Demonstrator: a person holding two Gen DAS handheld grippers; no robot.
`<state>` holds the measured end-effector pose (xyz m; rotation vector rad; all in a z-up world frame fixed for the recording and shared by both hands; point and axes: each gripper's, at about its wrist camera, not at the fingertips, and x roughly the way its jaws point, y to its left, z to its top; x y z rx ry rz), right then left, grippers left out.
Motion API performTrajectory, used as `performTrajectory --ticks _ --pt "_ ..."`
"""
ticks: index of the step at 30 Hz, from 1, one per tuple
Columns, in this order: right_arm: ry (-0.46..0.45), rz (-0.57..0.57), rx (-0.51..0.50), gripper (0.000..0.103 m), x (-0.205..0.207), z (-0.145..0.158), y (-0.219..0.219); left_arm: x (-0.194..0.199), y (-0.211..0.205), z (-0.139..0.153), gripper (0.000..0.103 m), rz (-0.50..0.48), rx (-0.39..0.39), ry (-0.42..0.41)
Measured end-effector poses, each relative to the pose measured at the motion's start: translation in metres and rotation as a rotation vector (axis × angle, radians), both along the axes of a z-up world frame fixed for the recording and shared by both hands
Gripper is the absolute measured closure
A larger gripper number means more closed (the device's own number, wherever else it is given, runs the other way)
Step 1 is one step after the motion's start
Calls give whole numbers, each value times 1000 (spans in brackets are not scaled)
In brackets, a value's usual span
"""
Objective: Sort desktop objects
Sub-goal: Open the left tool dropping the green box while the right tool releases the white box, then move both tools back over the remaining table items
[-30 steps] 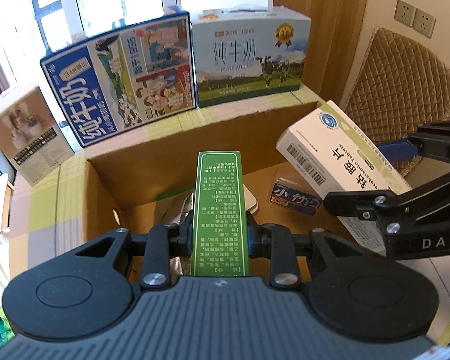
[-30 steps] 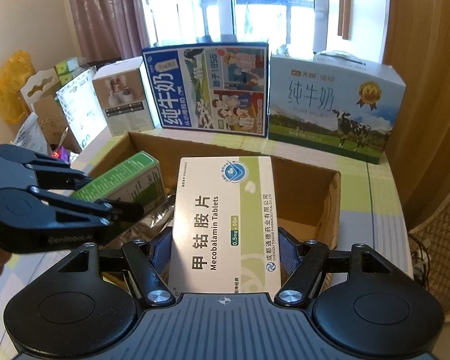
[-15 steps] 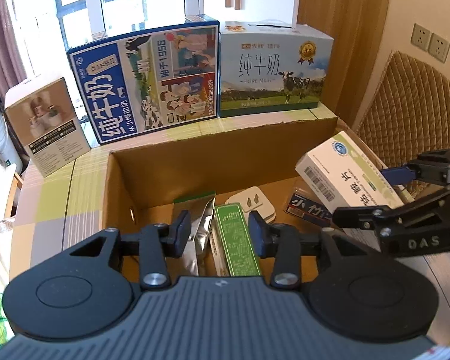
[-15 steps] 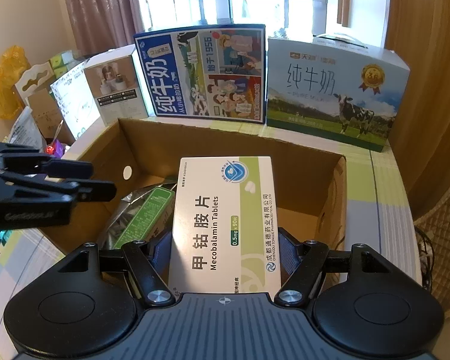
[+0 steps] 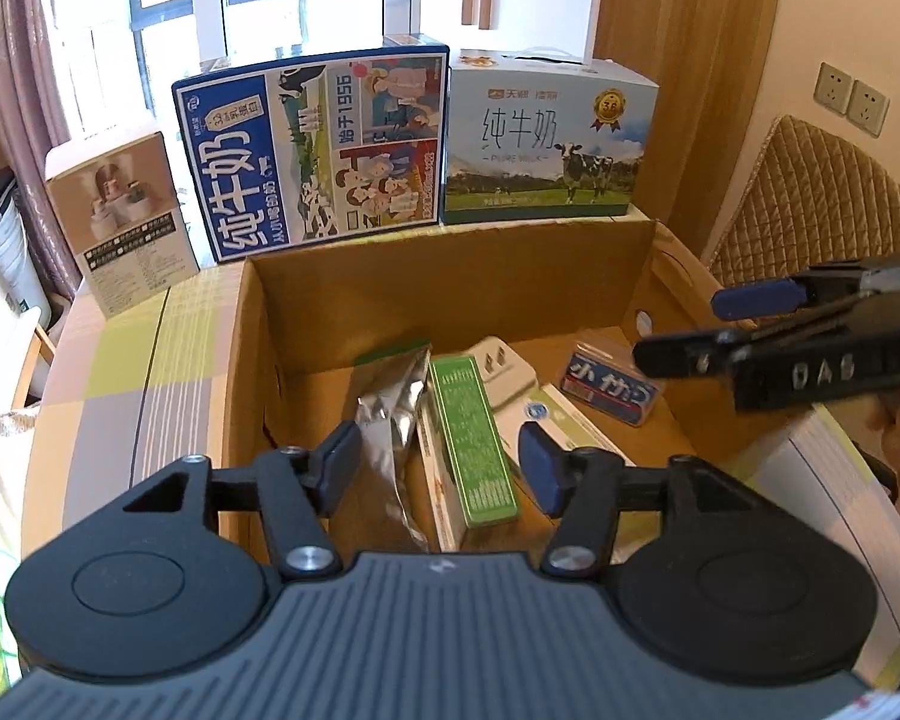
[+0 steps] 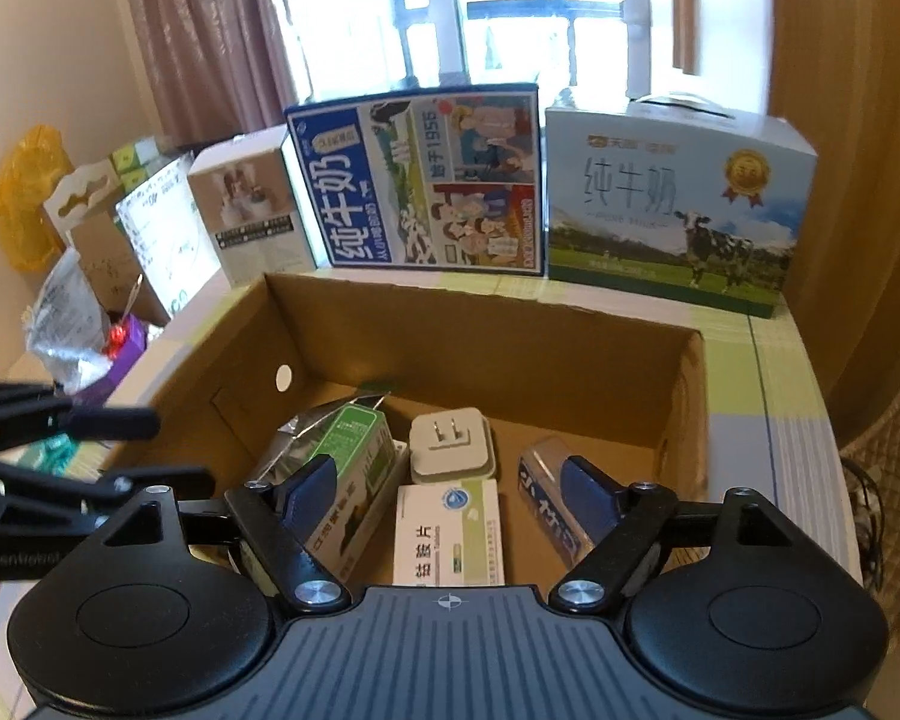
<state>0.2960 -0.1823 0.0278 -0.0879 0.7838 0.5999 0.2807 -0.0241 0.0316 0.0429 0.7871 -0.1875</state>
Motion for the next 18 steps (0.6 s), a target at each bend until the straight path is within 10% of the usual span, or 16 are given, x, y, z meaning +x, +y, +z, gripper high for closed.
performTrajectory --ticks 18 --pt "110 -155 45 5 -154 -26 -115 -132 -27 -19 2 21 -50 48"
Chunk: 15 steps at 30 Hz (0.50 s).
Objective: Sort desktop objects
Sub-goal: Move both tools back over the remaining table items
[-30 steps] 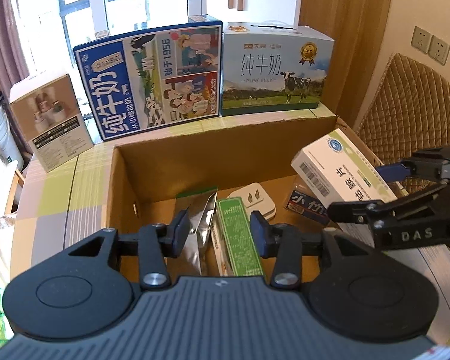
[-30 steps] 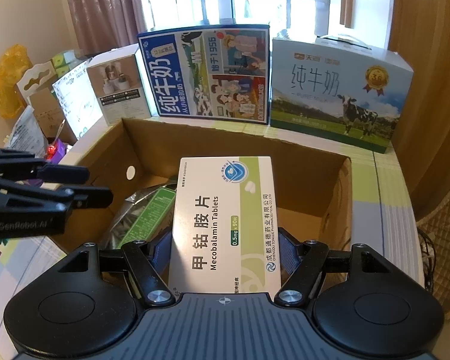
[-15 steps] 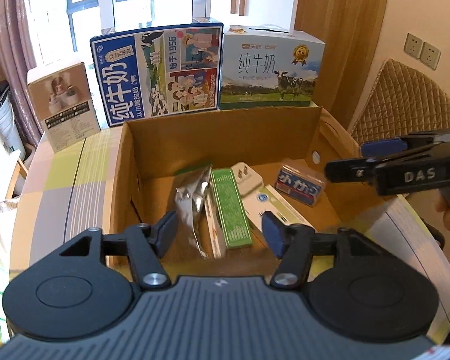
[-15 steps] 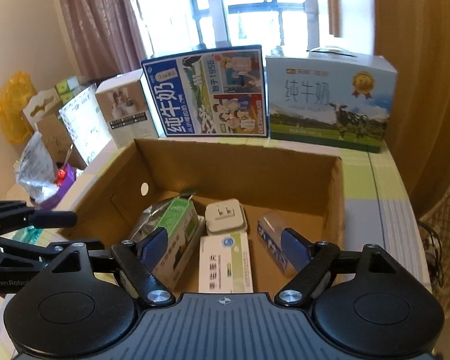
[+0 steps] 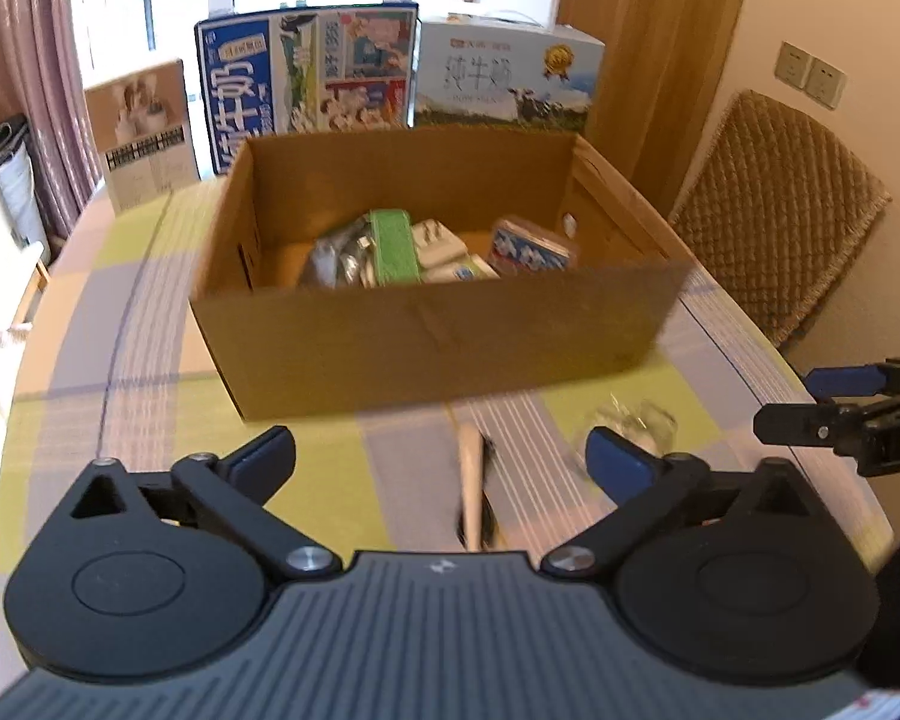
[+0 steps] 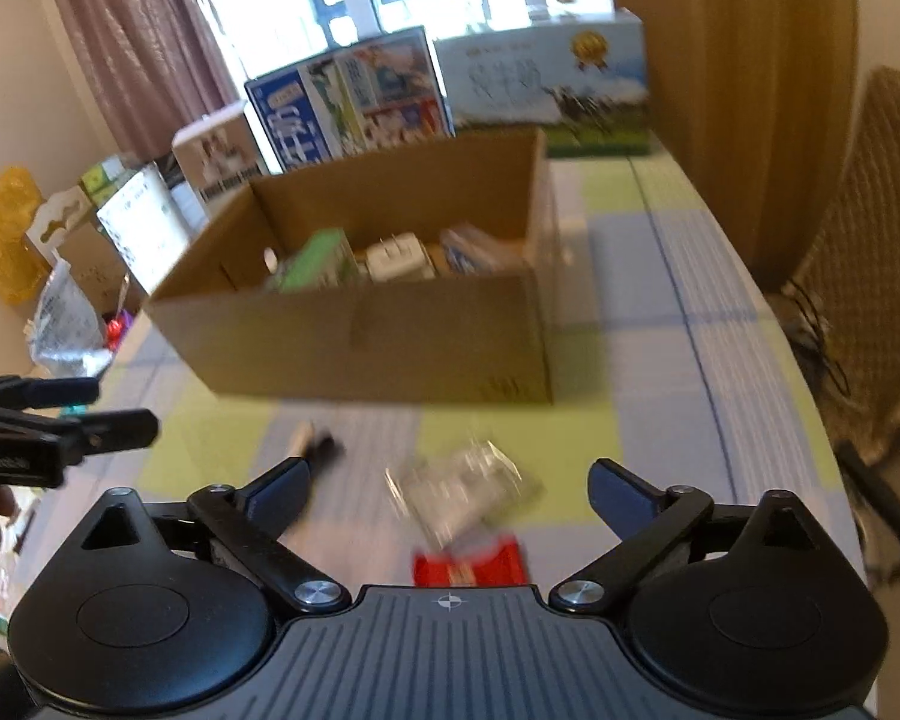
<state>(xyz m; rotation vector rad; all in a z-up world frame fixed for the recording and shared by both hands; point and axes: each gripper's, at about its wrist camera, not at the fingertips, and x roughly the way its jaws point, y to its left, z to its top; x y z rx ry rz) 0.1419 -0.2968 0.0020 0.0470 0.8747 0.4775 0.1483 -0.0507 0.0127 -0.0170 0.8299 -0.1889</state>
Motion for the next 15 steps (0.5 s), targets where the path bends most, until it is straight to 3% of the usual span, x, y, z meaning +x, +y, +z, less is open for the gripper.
performTrajectory --ticks 8,15 --pt "44 -22 6 2 -50 -4 -31 -59 -5 -9 2 48 -24 -9" --pt "51 2 -2 2 -79 -8 -36 -94 -10 -11 2 58 8 3"
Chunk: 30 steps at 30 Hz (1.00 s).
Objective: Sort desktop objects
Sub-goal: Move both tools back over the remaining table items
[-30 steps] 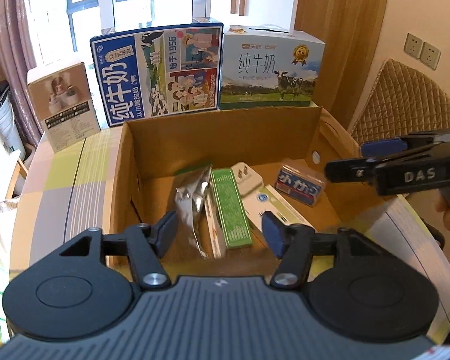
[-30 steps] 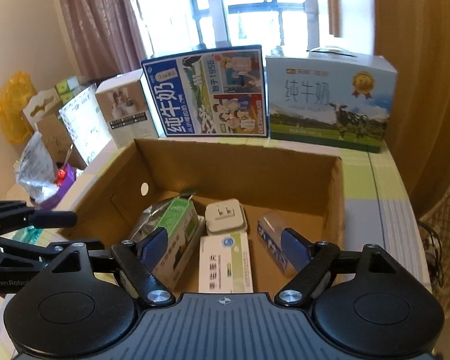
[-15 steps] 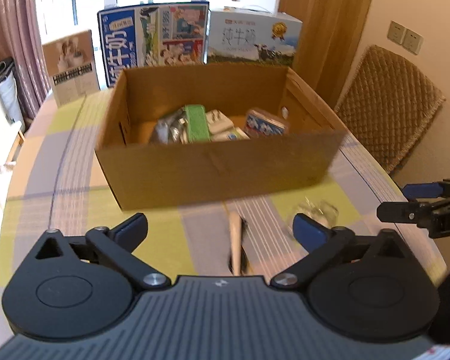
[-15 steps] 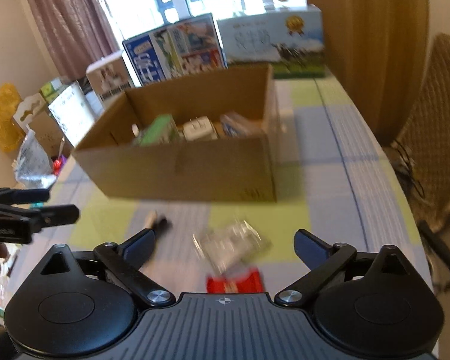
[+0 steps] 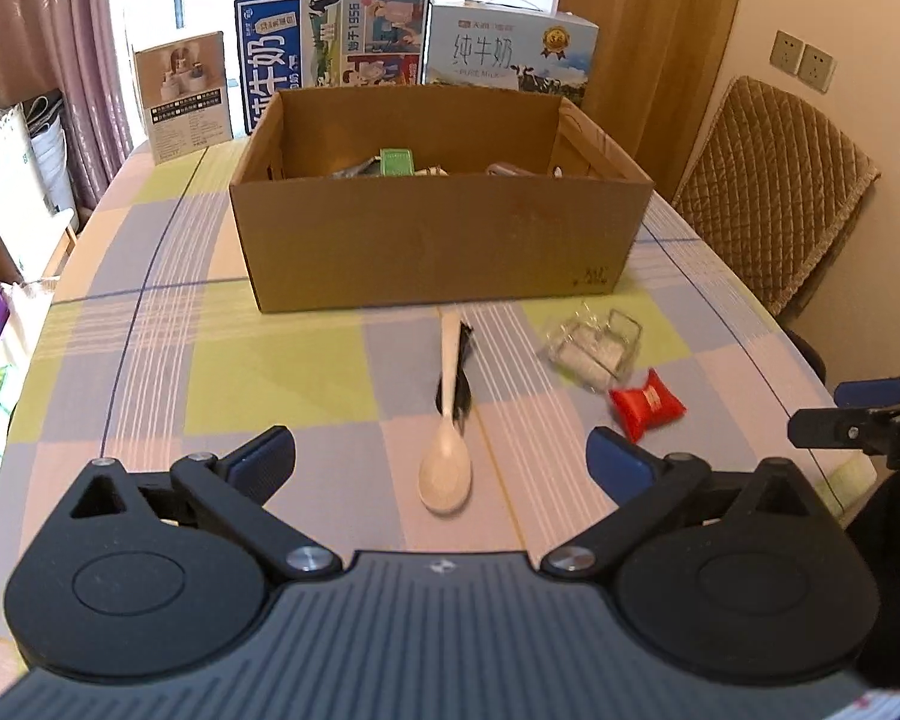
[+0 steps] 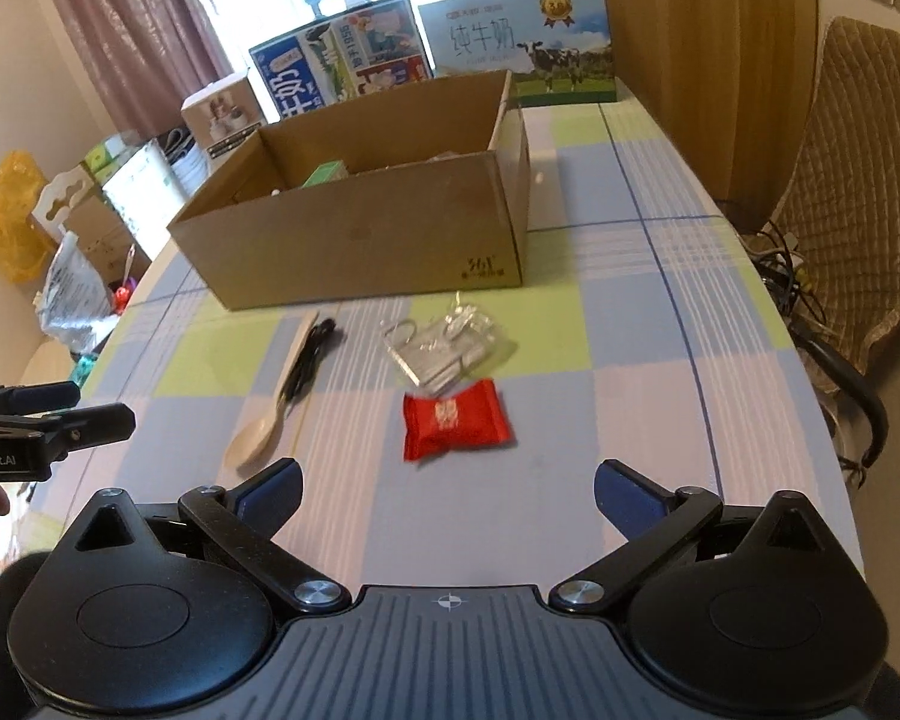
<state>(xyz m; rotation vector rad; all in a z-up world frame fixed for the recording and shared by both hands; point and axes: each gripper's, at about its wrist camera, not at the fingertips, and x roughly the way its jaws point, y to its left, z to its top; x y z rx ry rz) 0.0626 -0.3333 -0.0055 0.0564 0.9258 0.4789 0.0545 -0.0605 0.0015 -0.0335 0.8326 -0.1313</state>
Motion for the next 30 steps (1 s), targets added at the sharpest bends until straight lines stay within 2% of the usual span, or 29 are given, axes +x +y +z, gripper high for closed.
performTrajectory --ticks 6,13,20,30 --pt "-17 24 -7 2 -15 -2 2 -17 -9 -5 2 -14 21 -3" --pt "-71 -10 -45 2 -18 -6 -1 -18 -11 -13 2 -33 44 25" --pt "-35 -34 -40 2 -10 -15 -5 -12 -11 -24 2 -39 38 73" --pt "-13 42 -63 3 -1 -27 5 2 -18 -38 5 -80 34 122"
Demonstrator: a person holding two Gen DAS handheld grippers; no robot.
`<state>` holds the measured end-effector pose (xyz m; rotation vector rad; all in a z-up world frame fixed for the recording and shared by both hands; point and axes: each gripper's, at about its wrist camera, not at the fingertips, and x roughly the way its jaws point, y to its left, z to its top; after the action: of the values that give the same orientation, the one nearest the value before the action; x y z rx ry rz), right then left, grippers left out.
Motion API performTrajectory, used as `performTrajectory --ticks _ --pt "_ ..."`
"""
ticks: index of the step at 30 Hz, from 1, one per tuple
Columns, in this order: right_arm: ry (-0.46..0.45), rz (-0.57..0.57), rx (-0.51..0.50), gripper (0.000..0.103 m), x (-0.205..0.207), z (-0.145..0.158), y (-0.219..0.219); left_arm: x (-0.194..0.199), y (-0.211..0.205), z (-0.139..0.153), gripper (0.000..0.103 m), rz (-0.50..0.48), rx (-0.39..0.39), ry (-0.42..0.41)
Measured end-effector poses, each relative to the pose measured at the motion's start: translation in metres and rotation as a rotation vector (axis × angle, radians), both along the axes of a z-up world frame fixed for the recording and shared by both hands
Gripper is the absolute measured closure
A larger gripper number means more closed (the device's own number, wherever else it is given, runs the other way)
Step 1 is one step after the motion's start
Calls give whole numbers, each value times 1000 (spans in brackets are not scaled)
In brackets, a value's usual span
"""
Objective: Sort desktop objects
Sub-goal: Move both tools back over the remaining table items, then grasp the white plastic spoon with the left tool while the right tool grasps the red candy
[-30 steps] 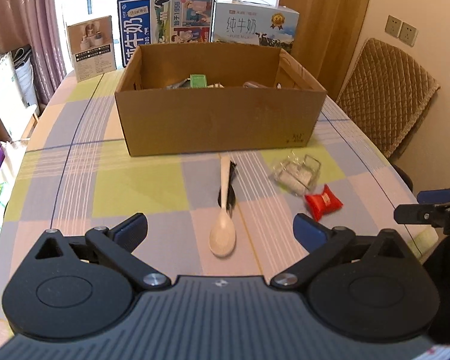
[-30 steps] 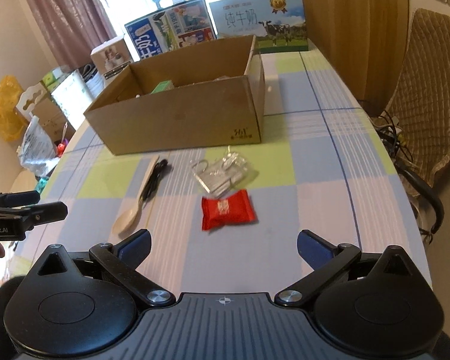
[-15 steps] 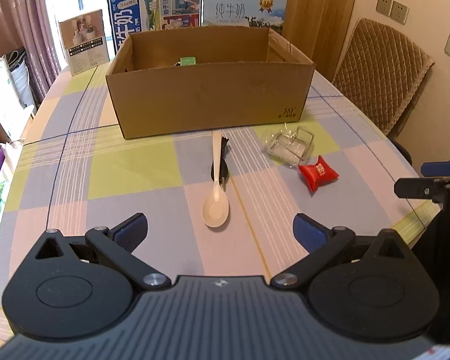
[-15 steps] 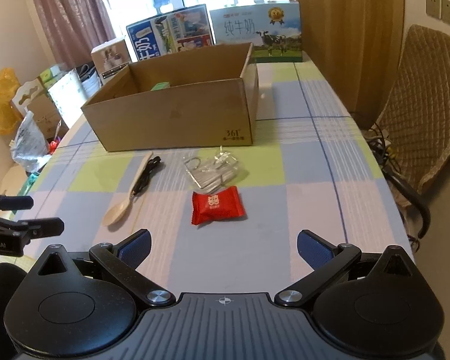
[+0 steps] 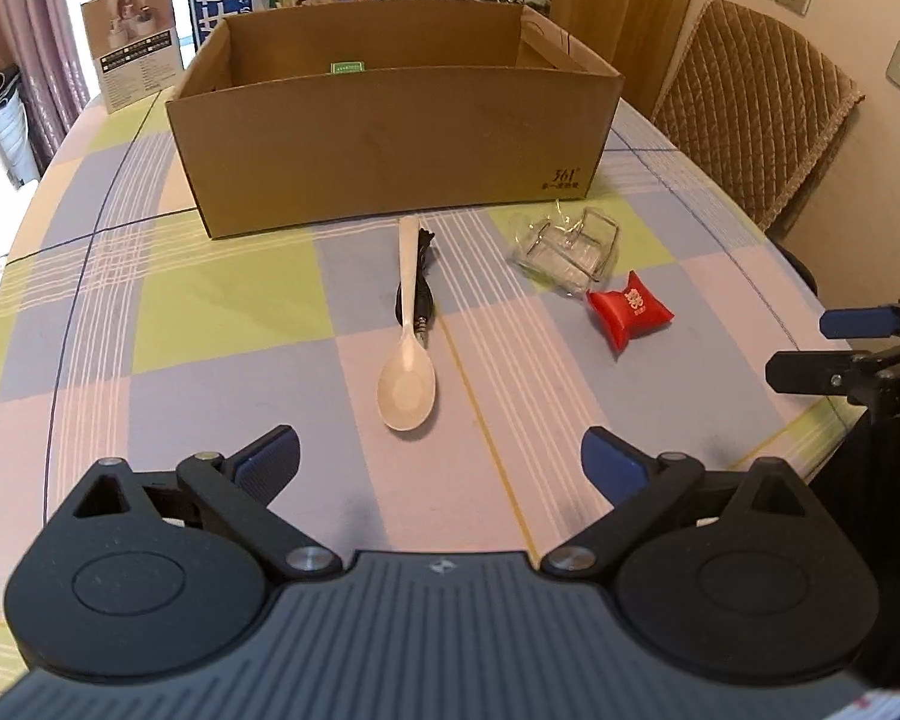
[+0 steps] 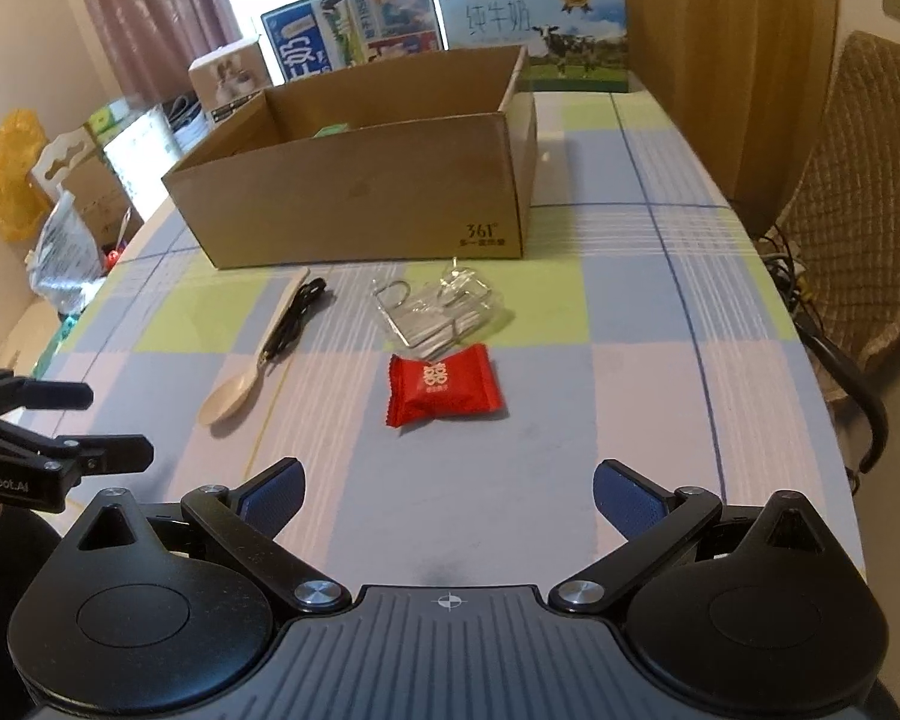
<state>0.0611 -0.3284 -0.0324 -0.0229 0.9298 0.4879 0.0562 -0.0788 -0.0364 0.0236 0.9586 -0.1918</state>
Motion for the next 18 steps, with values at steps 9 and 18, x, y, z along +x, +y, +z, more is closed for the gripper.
performTrajectory --ticks 9,18 --pt "14 44 -25 14 18 -14 8 18 -7 -7 5 -28 33 8" --pt "21 114 -46 25 44 -36 29 41 -17 -19 5 -63 71 16"
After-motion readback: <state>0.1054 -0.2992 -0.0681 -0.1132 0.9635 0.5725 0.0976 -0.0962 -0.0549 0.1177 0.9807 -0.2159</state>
